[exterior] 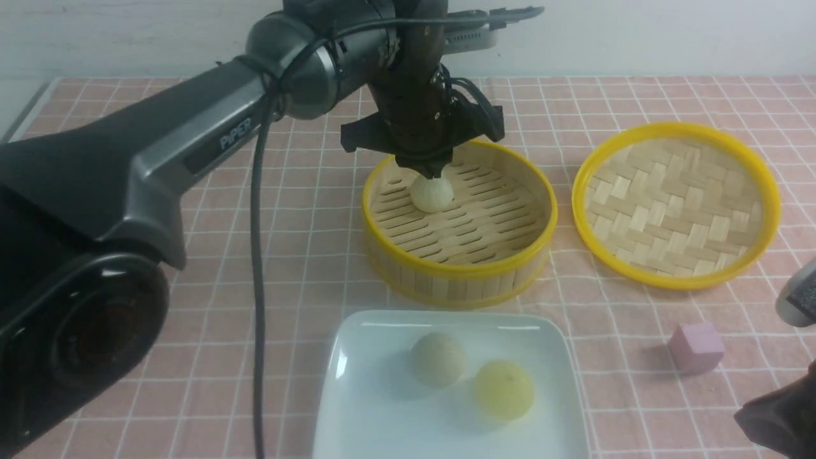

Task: Put the steamed buns into the plate on the pink tablecloth.
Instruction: 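Reach into the bamboo steamer and grasp a bun with the left gripper, then carry the bun from the bamboo steamer to the plate with the left gripper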

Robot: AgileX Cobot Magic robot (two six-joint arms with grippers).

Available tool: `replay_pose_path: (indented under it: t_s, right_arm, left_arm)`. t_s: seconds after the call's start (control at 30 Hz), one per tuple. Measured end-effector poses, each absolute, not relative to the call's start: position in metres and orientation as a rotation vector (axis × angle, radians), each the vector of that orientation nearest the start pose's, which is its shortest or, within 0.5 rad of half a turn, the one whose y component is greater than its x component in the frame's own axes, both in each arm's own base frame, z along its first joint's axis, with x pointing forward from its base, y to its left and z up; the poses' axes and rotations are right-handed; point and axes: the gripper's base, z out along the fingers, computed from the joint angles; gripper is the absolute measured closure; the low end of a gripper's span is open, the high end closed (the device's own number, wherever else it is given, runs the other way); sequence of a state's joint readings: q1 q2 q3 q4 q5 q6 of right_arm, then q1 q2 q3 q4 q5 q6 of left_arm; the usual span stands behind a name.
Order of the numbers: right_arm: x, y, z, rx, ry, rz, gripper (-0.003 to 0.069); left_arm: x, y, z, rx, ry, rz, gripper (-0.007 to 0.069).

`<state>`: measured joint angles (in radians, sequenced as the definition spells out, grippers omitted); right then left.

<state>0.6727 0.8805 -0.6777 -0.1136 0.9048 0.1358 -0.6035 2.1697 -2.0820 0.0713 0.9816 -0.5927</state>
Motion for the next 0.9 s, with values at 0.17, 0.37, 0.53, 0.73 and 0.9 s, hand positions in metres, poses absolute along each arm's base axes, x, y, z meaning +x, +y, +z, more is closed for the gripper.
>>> replay_pose_path:
  t_s: [0.17,0.37,0.53,0.73,0.9]
  right_arm:
    - [0.122,0.087,0.281,-0.741,2.483,0.162,0.0591]
    - [0.122,0.087,0.281,-0.741,2.48,0.163,0.0582]
    - [0.122,0.087,0.281,-0.741,2.48,0.163,0.0578]
    - [0.122,0.087,0.281,-0.74,2.475,0.166,0.0573]
    - [0.124,0.089,0.283,-0.733,2.444,0.183,0.0567]
  left_arm:
    - [0.435,-0.274,0.257,0.032,2.518,-0.361,0.0379]
    - [0.447,-0.277,0.227,0.055,2.516,-0.32,0.0243]
    - [0.45,-0.279,0.203,0.063,2.564,-0.286,0.0412]
    - [0.436,-0.278,0.245,0.2,2.593,-0.338,0.0593]
    - [0.394,-0.252,0.356,0.462,2.479,-0.277,0.0594]
